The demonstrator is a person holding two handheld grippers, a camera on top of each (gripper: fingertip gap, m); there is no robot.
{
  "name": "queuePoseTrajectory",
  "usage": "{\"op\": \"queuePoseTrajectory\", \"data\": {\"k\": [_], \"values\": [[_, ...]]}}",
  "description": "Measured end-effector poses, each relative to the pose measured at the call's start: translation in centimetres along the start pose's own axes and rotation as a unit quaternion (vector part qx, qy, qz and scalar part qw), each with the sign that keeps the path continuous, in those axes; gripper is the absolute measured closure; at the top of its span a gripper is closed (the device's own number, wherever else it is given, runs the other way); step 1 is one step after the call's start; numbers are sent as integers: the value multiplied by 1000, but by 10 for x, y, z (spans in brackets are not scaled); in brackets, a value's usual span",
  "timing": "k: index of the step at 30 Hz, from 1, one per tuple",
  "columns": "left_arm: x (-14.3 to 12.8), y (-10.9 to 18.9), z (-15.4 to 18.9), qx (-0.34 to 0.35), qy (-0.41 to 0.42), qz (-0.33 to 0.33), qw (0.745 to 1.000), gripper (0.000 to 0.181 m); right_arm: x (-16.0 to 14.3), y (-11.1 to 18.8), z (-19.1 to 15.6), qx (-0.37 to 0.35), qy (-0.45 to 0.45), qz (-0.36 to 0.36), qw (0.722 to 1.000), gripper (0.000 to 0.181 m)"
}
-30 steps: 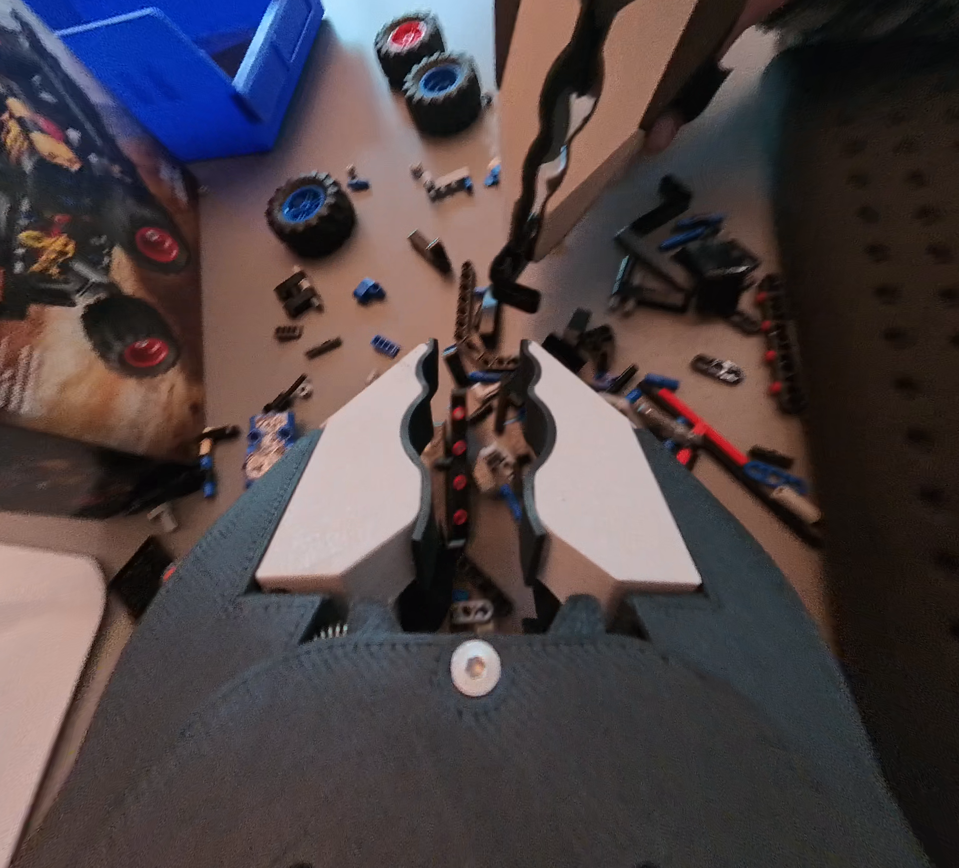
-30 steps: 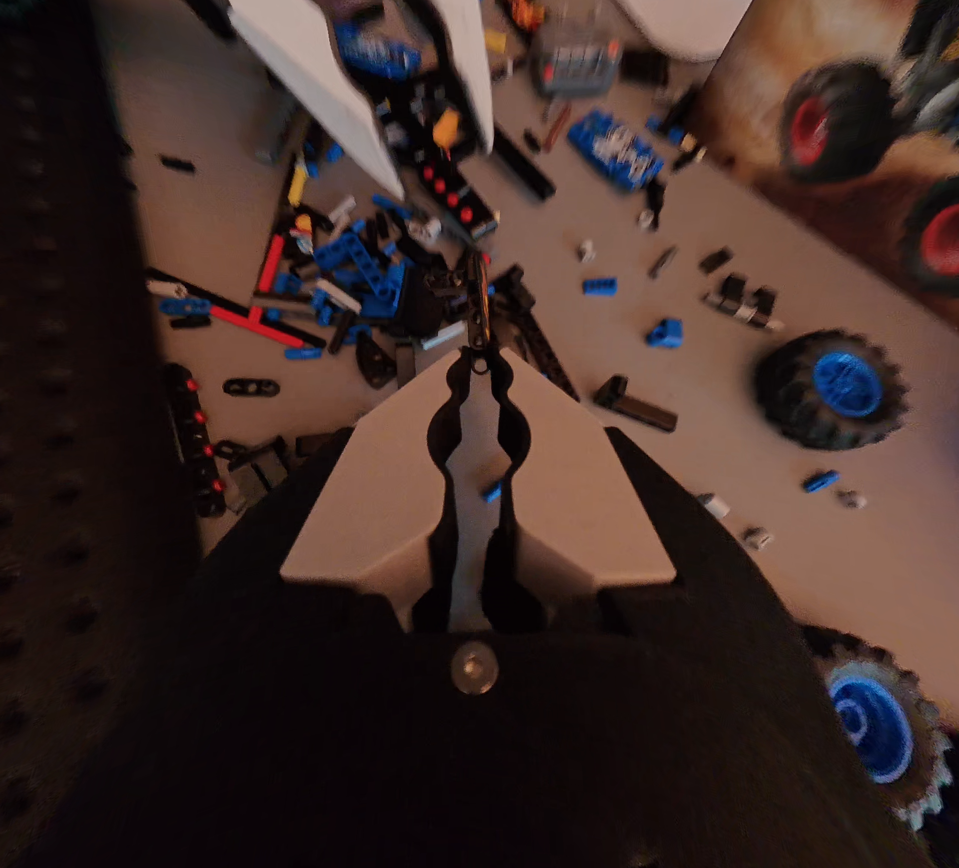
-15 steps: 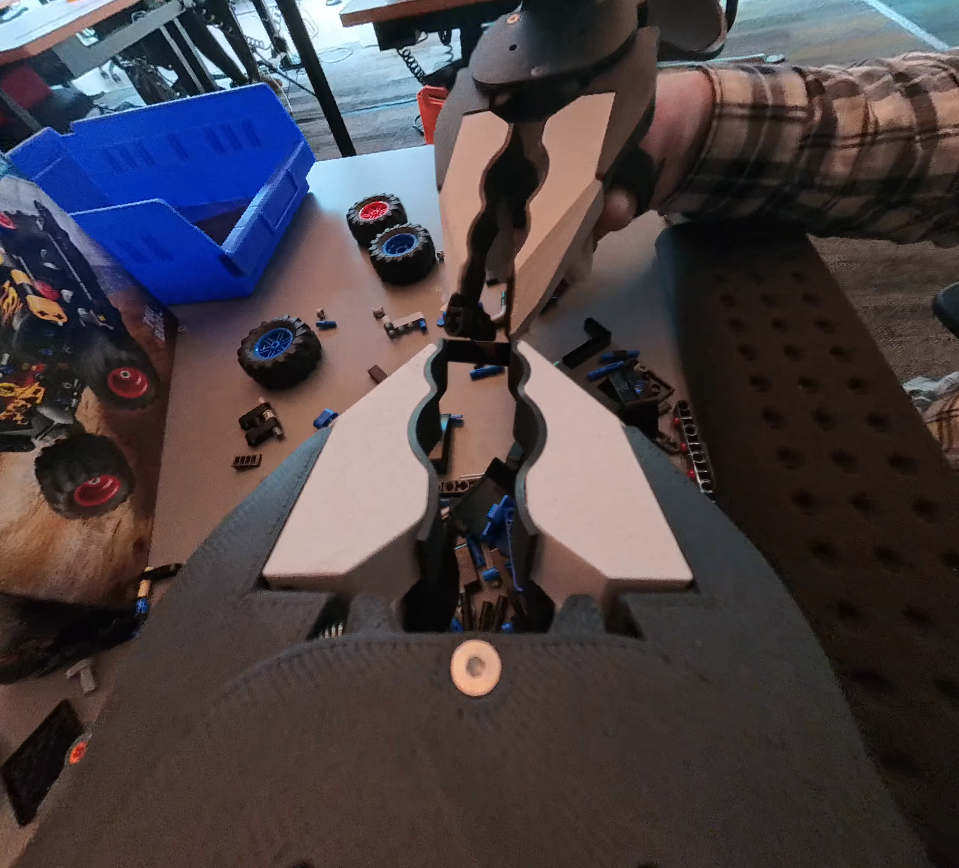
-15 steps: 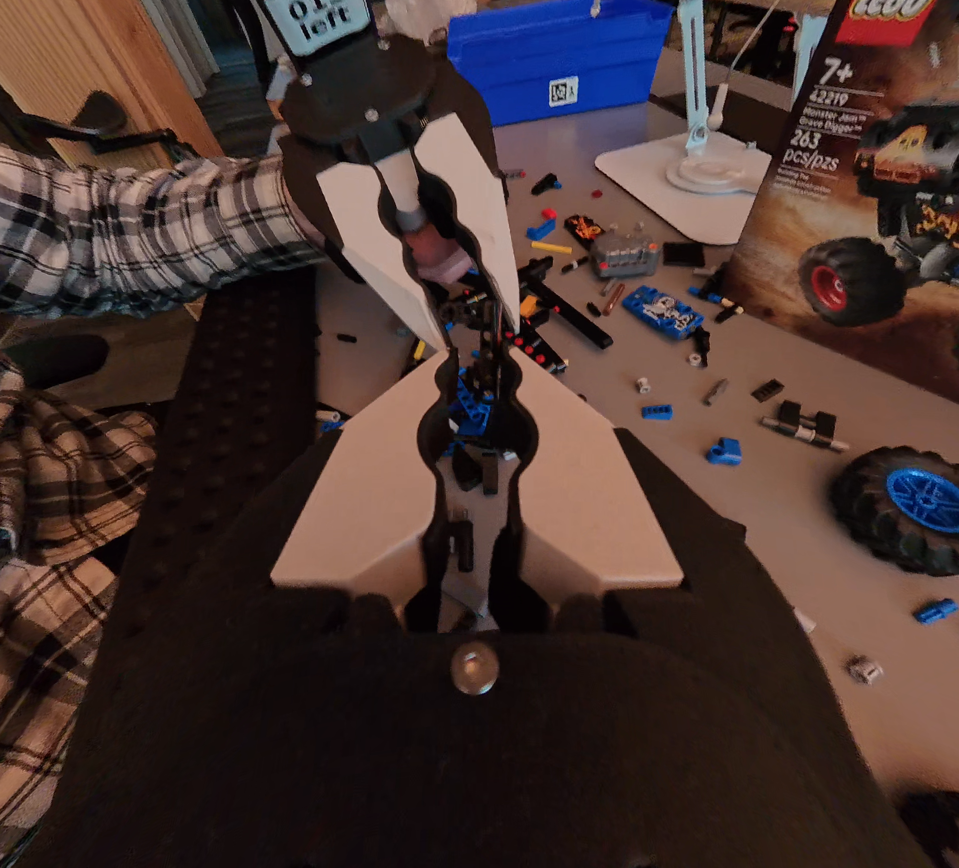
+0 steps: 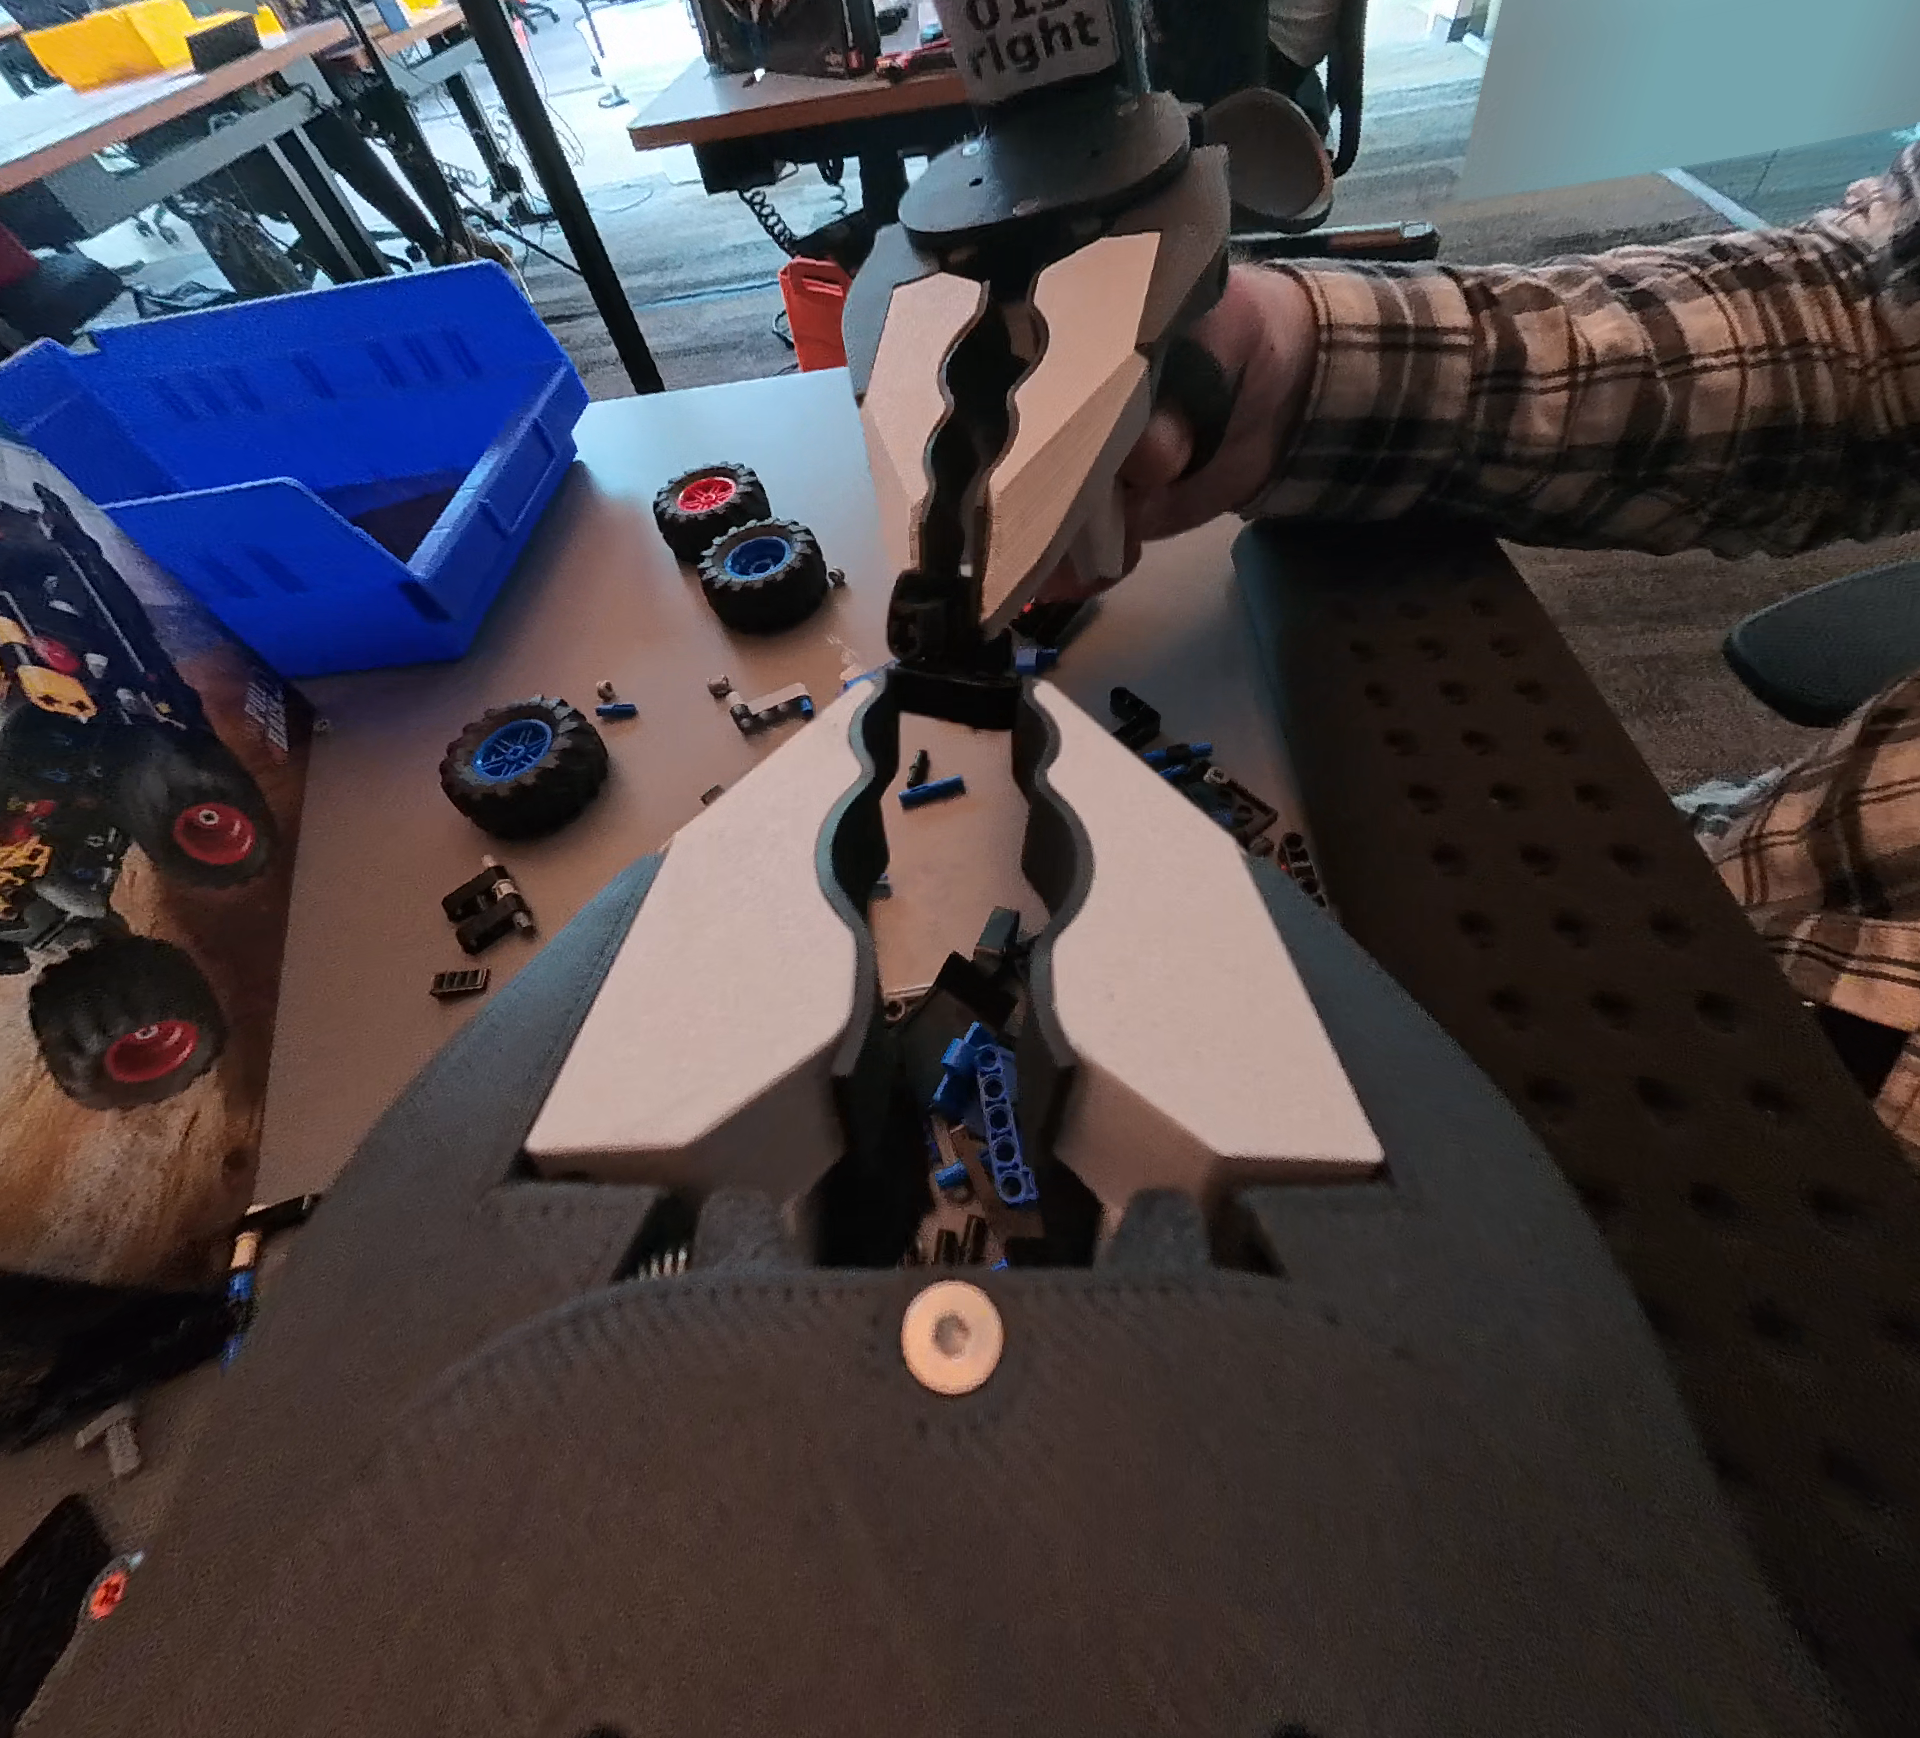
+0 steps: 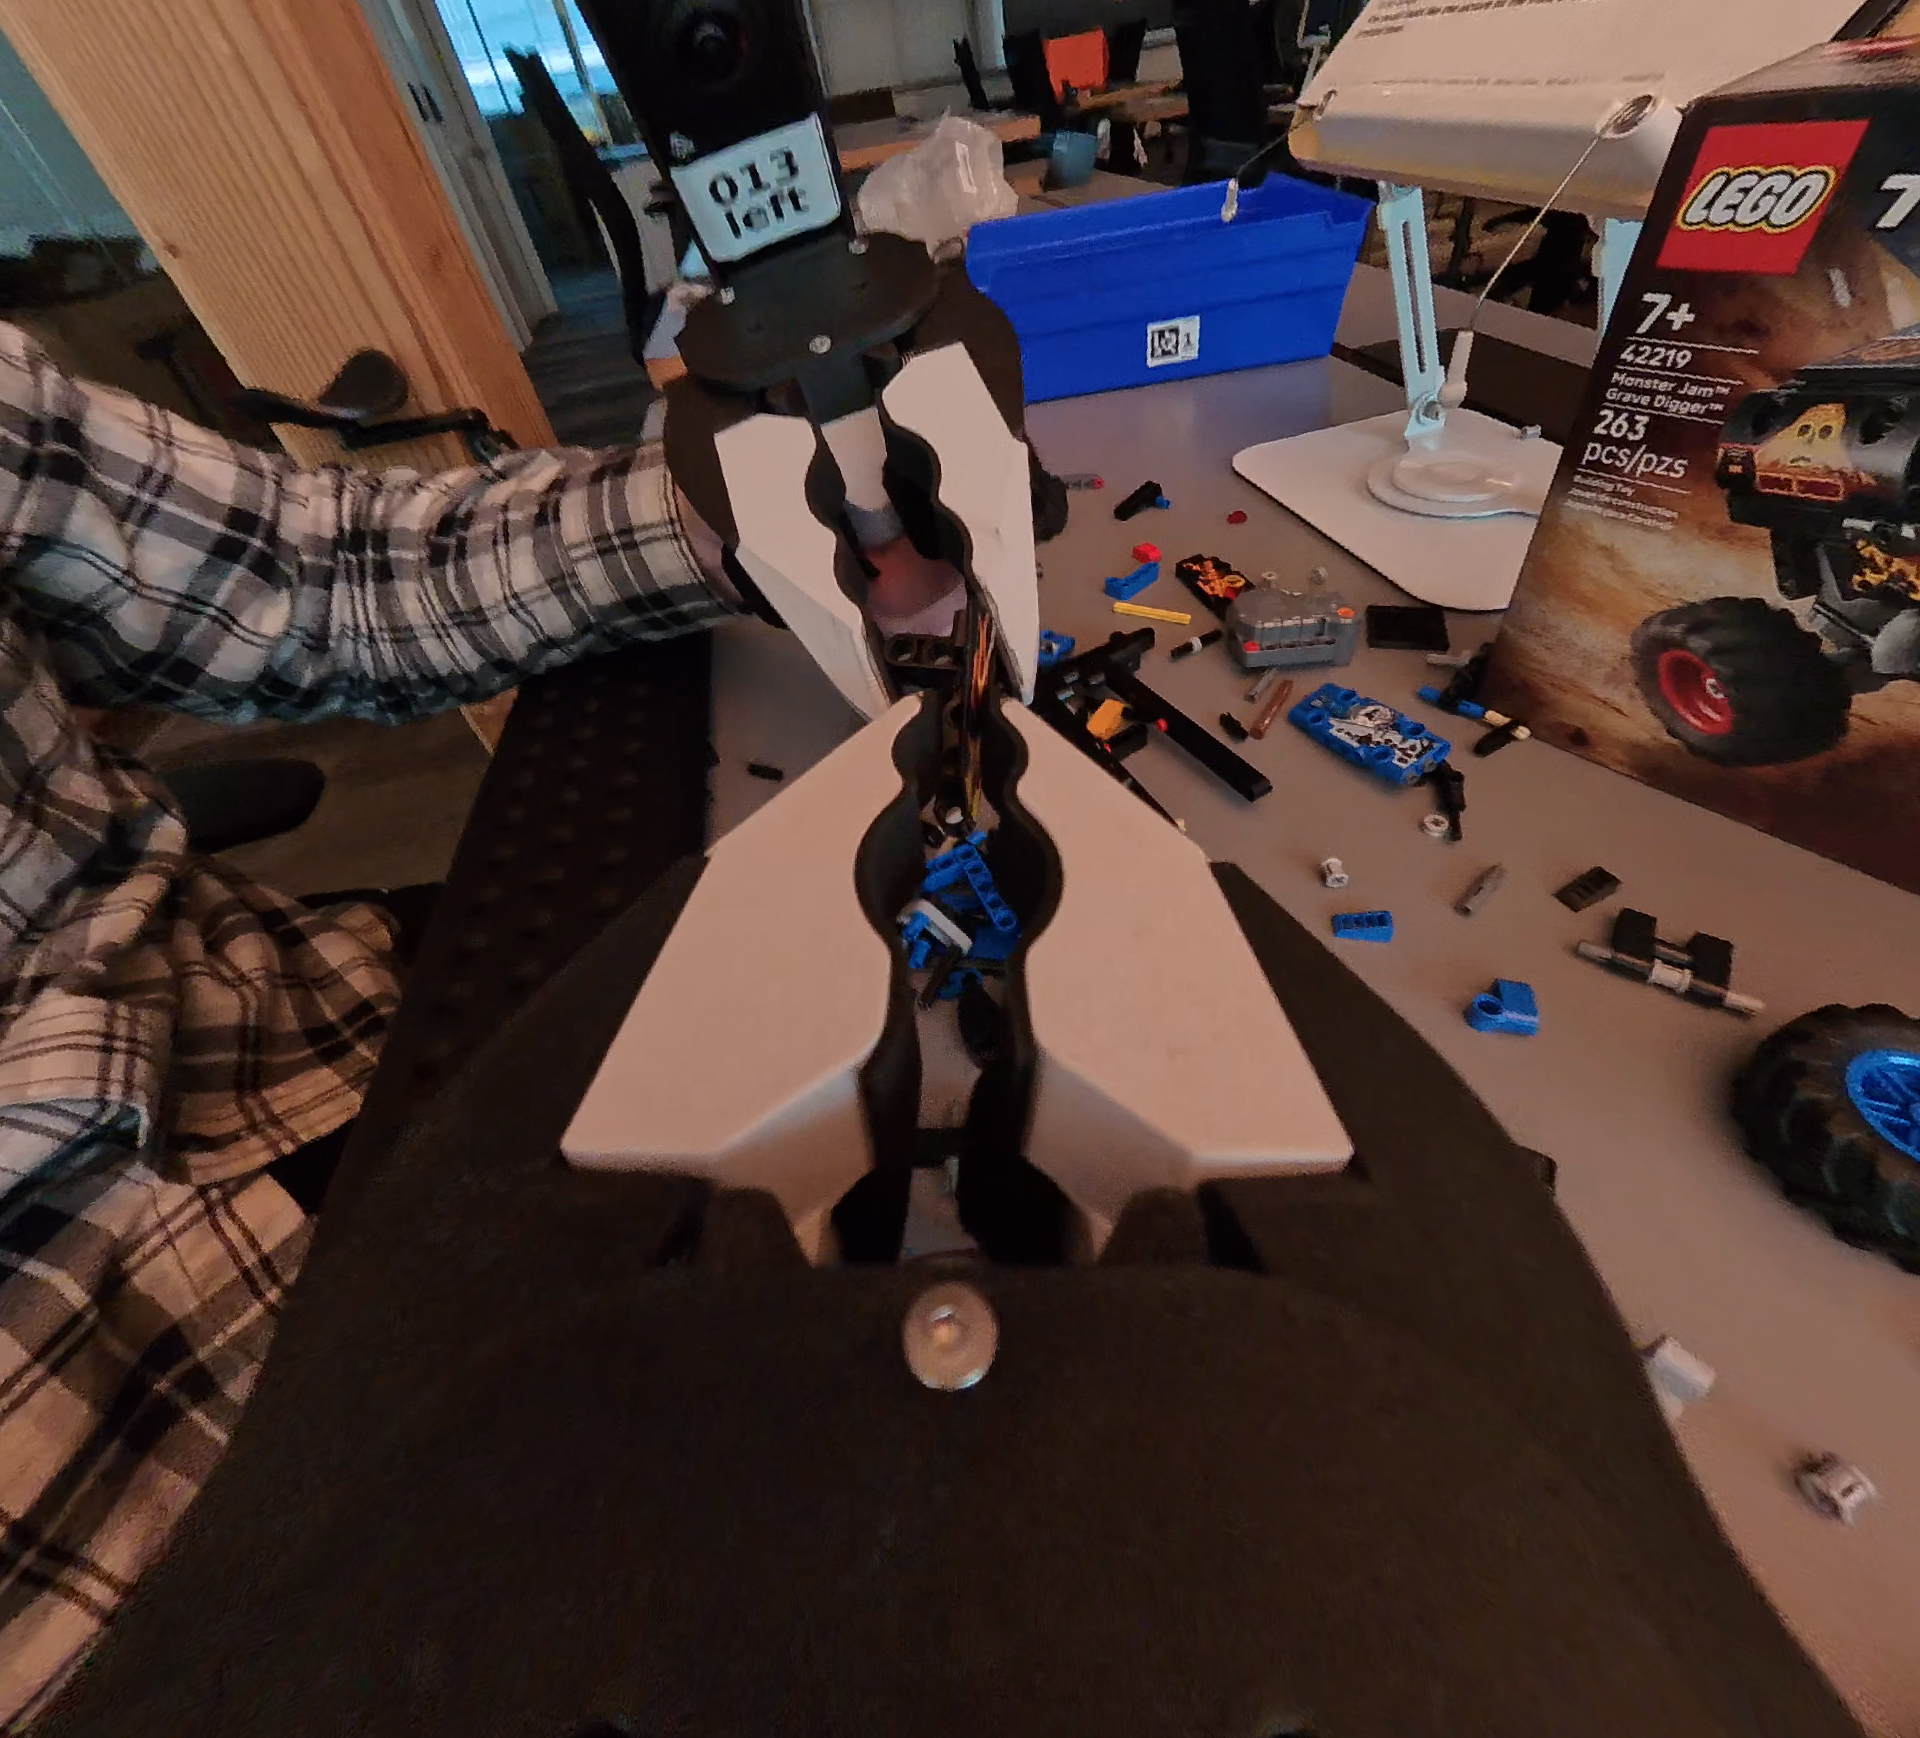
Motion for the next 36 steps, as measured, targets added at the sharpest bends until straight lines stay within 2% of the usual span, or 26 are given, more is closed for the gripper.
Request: {"op": "queuePoseTrajectory", "data": {"k": [9,13,15,21,28,36], "values": [[8,1,4,-27,26,33,999,161,8,6,-6,1,3,42,999,177],[9,1,1,-8,16,33,999,161,3,4,-1,11,-31,48,998,176],[-1,-3,0,19,-27,-14,999,161,-4,2,2,-16,2,14,1000,176],[-8,-3,4,34,-71,-51,996,161,-7,-6,1,-38,40,-22,998,180],[-3,-2,5,24,-63,-28,997,160,-4,-7,-1,-46,59,-14,997,181],[8,0,15,3,-69,16,997,160,6,1,-12,-26,61,41,997,181]]}}
Point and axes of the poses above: each gripper's, where its closed fingertips meet, y back along the fingers, x out of its top, z = x × y across the jaws, the point moved 3 cm from there along y, back along the fingers, and after that the axes turned 4 degrees about y, right-handed, at the moved point
